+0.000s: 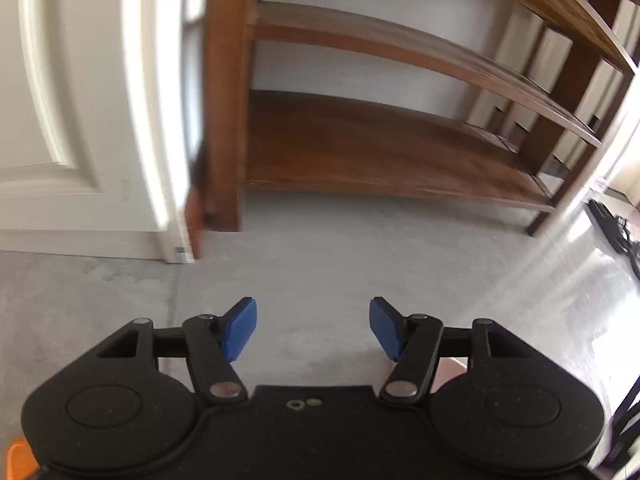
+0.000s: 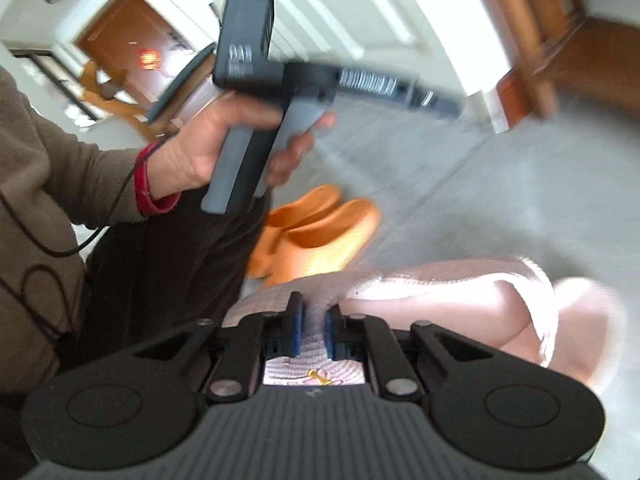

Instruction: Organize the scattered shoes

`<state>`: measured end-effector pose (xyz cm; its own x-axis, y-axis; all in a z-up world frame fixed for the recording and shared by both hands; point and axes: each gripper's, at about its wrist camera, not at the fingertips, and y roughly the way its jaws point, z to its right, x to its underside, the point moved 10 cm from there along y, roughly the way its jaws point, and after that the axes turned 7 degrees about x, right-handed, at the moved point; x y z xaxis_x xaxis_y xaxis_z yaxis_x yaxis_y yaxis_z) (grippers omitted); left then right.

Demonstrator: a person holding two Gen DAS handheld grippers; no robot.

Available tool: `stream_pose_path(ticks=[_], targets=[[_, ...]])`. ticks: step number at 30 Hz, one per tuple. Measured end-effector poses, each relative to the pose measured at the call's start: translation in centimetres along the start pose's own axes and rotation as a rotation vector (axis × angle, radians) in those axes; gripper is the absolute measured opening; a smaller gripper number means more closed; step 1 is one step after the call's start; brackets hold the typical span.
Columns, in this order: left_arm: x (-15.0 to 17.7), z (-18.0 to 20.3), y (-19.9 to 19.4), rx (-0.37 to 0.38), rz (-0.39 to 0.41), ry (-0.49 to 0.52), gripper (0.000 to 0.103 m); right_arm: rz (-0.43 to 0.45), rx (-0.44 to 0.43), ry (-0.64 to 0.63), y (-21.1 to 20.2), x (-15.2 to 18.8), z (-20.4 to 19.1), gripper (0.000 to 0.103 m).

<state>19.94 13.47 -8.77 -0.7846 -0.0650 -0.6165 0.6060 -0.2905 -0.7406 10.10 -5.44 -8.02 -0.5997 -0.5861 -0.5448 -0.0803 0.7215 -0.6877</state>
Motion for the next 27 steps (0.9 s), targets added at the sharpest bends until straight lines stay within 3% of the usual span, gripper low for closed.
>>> stream_pose_path(ticks=[4,6,10,13,17,20,22,23,27], targets=[[0.4,2.2,1.3,0.042,-0.023,0.036,0.063,-0.174,0.135,-0.092,-2.1,2.6,3.3,0.012],[0.7,3.0,1.7,0.051,-0.028,0.053,0.063,-0.311,0.181,-0.148,-1.6,5.3,5.8,0.012],[1.4,4.5,1.8,0.045,-0.036,0.132,0.063,-0.486,0.195,-0.276,2.1,9.3,9.3,0.012],[2.4,5.9,2.1,0.034,-0.064,0.230,0.064,-0.530,0.185,-0.328,4.7,10.4,10.5,0.012],[3.5,7.1,2.6,0.023,-0.095,0.317,0.064,-0.526,0.191,-0.349,6.1,9.7,10.4,0.018],[3.4,7.4,2.3,0.037,-0.088,0.317,0.065,-0.565,0.260,-0.244,5.3,9.8,10.9,0.022],[3.3,7.6,2.2,0.050,-0.084,0.327,0.066,-0.544,0.293,-0.070,4.0,10.0,11.6,0.036],[3.3,7.8,2.1,0.057,-0.082,0.333,0.066,-0.528,0.298,0.029,3.3,10.0,12.0,0.054],[3.9,8.5,1.8,0.083,-0.083,0.372,0.067,-0.340,0.334,0.466,0.0,9.3,13.9,0.060]])
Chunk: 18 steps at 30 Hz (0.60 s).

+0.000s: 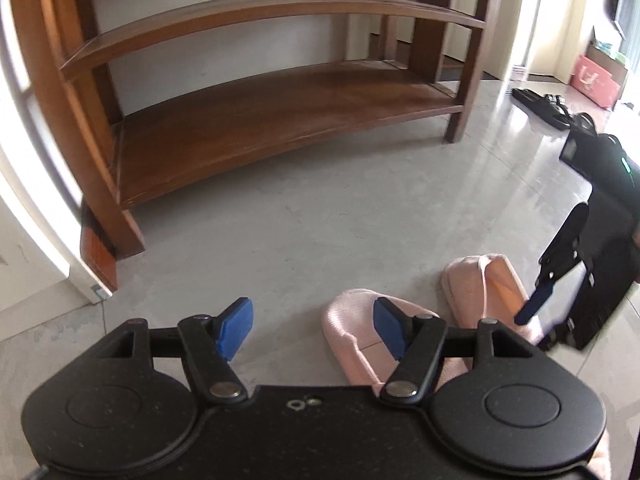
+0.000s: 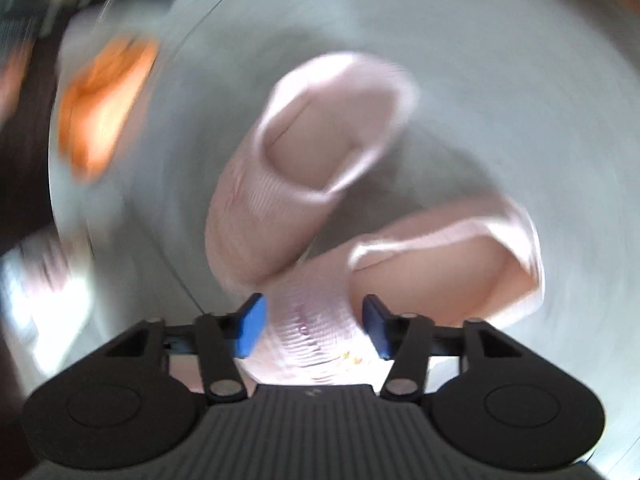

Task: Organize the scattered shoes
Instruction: 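Close the right tool between both pink knit slippers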

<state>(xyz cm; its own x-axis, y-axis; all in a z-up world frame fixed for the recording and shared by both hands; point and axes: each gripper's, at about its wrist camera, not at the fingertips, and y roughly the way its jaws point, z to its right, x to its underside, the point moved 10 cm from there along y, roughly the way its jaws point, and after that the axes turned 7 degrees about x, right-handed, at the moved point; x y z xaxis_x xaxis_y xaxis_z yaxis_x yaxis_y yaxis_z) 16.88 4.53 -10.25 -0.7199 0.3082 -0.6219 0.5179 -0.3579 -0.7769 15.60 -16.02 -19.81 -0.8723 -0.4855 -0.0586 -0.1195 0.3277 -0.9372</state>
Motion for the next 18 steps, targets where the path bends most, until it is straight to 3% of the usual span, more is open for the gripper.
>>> stream_pose_path(ticks=[5,10,14,18], targets=[[0.5,0.6,0.0,-0.023,-0.007,0.026,0.067,0.099,0.030,0.286,-0.1,-1.1,1.9,0.061],[0.9,0.1,-0.3,-0.055,-0.015,0.029,0.068,0.131,-0.045,0.546,3.1,-0.7,2.5,0.069],[1.2,-0.5,-0.4,-0.075,-0.023,0.019,0.068,0.174,-0.072,0.631,4.2,-0.7,2.0,0.079],[1.3,-0.4,-0.5,-0.070,-0.028,0.018,0.068,0.191,-0.036,0.574,4.6,-1.9,0.6,0.081]])
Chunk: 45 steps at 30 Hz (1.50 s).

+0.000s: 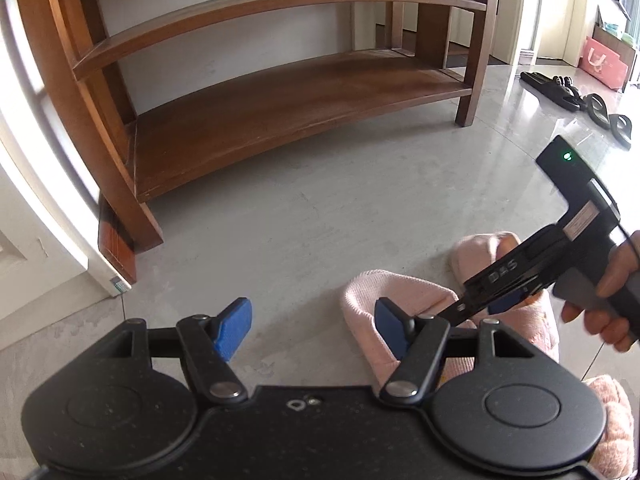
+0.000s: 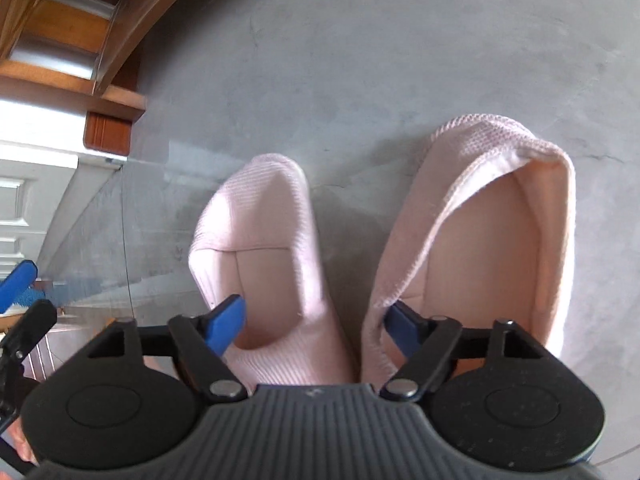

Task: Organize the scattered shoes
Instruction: 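Close the right tool between both pink knit slippers, then move the knit slippers with the right tool beside the fuzzy slippers and release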

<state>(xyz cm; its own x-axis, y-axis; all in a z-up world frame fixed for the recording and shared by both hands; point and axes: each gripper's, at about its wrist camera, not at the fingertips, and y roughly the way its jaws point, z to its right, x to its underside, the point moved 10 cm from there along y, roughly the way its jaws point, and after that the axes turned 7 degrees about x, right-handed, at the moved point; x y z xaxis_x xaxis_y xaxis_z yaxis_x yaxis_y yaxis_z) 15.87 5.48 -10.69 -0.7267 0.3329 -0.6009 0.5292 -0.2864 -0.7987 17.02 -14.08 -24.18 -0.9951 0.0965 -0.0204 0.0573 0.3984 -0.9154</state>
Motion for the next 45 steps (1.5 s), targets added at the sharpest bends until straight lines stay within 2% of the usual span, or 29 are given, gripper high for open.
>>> stream_pose_path(ticks=[1,4,5,6,8,12,16,20,23,25,33,39,45], targets=[[0.0,0.0,-0.1,0.000,0.000,0.001,0.068,0.005,0.019,-0.037,0.1,-0.1,-0.3,0.081],[0.0,-0.1,-0.3,0.002,0.003,-0.005,0.068,0.024,0.151,-0.257,0.6,0.9,-2.0,0.069],[0.0,-0.2,-0.3,0.001,0.004,-0.007,0.068,0.041,0.188,-0.333,0.5,1.4,-2.4,0.056],[0.0,-0.3,-0.4,-0.002,0.006,-0.008,0.068,0.057,0.218,-0.399,0.3,1.8,-2.7,0.037],[0.1,-0.7,-0.6,-0.007,0.012,-0.018,0.069,0.058,0.209,-0.414,-0.1,1.9,-2.1,0.017],[-0.2,-1.0,-0.4,-0.012,0.014,-0.028,0.069,0.045,0.197,-0.402,-1.0,1.7,-0.3,0.017],[-0.5,-0.2,0.3,-0.010,0.009,0.000,0.070,-0.024,0.222,-0.348,0.0,1.5,0.2,0.022],[-0.8,0.4,1.0,-0.030,-0.006,0.034,0.070,-0.012,0.248,-0.348,0.4,1.8,0.2,0.025],[-0.7,0.3,1.6,-0.043,-0.028,0.032,0.070,0.025,0.244,-0.382,0.1,2.4,0.3,0.020],[-0.6,0.1,1.8,-0.055,-0.039,0.029,0.070,0.045,0.210,-0.381,-0.1,2.4,0.6,0.017],[-0.9,-0.3,2.3,-0.056,-0.045,0.031,0.070,0.102,0.022,-0.175,-1.8,2.5,3.3,0.015],[-1.9,-0.3,2.1,-0.056,-0.030,0.033,0.070,0.192,-0.118,-0.035,-4.2,3.2,4.8,0.014],[-3.1,-0.1,1.7,-0.062,-0.011,0.049,0.070,0.274,-0.236,0.039,-5.5,3.9,5.7,0.014]])
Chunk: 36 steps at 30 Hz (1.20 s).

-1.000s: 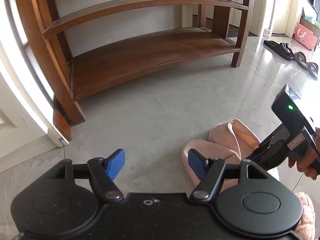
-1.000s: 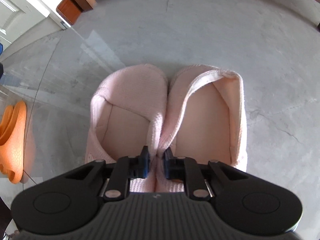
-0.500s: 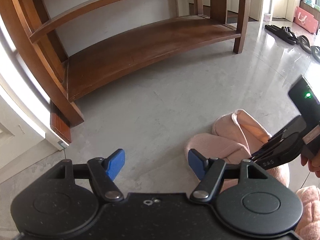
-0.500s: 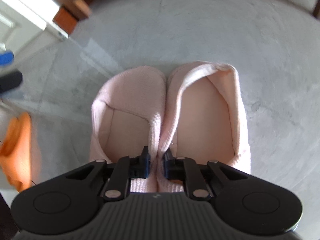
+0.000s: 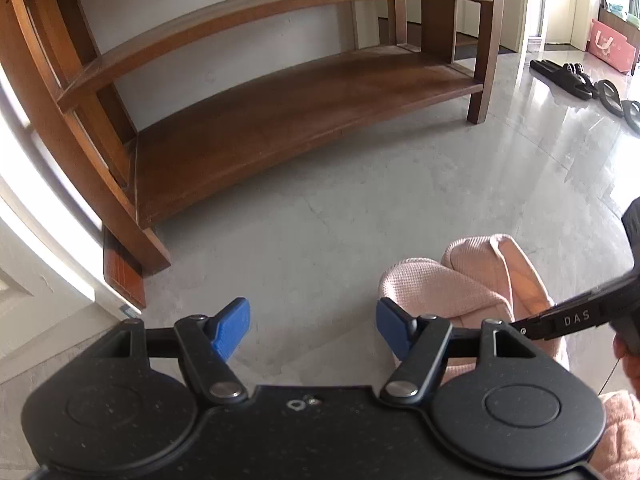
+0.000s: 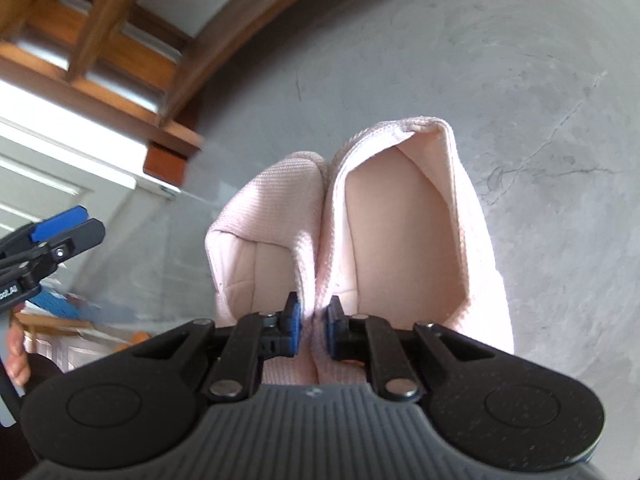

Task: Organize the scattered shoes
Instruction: 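Move the knit slippers with the right tool beside the fuzzy slippers and release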

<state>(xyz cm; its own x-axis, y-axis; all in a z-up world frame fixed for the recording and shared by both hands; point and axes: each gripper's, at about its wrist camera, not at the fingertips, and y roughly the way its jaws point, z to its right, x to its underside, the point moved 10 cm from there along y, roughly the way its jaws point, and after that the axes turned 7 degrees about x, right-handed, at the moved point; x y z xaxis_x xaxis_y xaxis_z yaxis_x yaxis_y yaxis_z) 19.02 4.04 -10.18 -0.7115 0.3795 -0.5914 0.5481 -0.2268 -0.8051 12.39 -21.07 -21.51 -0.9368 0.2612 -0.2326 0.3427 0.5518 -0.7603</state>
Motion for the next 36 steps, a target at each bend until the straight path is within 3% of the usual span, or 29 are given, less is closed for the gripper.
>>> stream_pose_path(ticks=[14,17,19,22,24,27,33,34,36], targets=[[0.6,-2.3,-1.3,-0.056,-0.007,-0.050,0.070,0.174,-0.308,0.255,-1.2,-0.4,0.1,0.015],[0.4,-2.9,-1.8,-0.064,0.006,-0.065,0.070,0.216,-0.368,0.296,-2.5,-1.1,-0.1,0.015],[0.1,-3.2,-2.0,-0.067,0.017,-0.077,0.069,0.270,-0.411,0.299,-3.9,-2.5,-1.0,0.008],[-0.4,-3.5,-2.2,-0.070,0.031,-0.094,0.070,0.345,-0.451,0.276,-6.1,-4.6,-2.3,0.006],[-0.5,-3.7,-2.3,-0.067,0.036,-0.109,0.070,0.392,-0.361,0.184,-7.4,-6.6,-3.4,0.006],[-0.4,-3.8,-2.5,-0.069,0.039,-0.109,0.070,0.381,-0.149,0.106,-6.8,-8.0,-3.0,0.006],[0.6,-3.9,-2.1,-0.062,0.015,-0.145,0.069,0.410,-0.135,0.045,-9.2,-8.5,-3.9,0.005],[0.8,-3.8,-2.0,-0.055,0.012,-0.154,0.070,0.400,-0.110,0.038,-9.4,-8.5,-3.7,0.006],[0.9,-3.4,-1.8,-0.040,0.011,-0.154,0.070,0.320,0.010,0.032,-8.9,-8.0,-2.0,0.016]])
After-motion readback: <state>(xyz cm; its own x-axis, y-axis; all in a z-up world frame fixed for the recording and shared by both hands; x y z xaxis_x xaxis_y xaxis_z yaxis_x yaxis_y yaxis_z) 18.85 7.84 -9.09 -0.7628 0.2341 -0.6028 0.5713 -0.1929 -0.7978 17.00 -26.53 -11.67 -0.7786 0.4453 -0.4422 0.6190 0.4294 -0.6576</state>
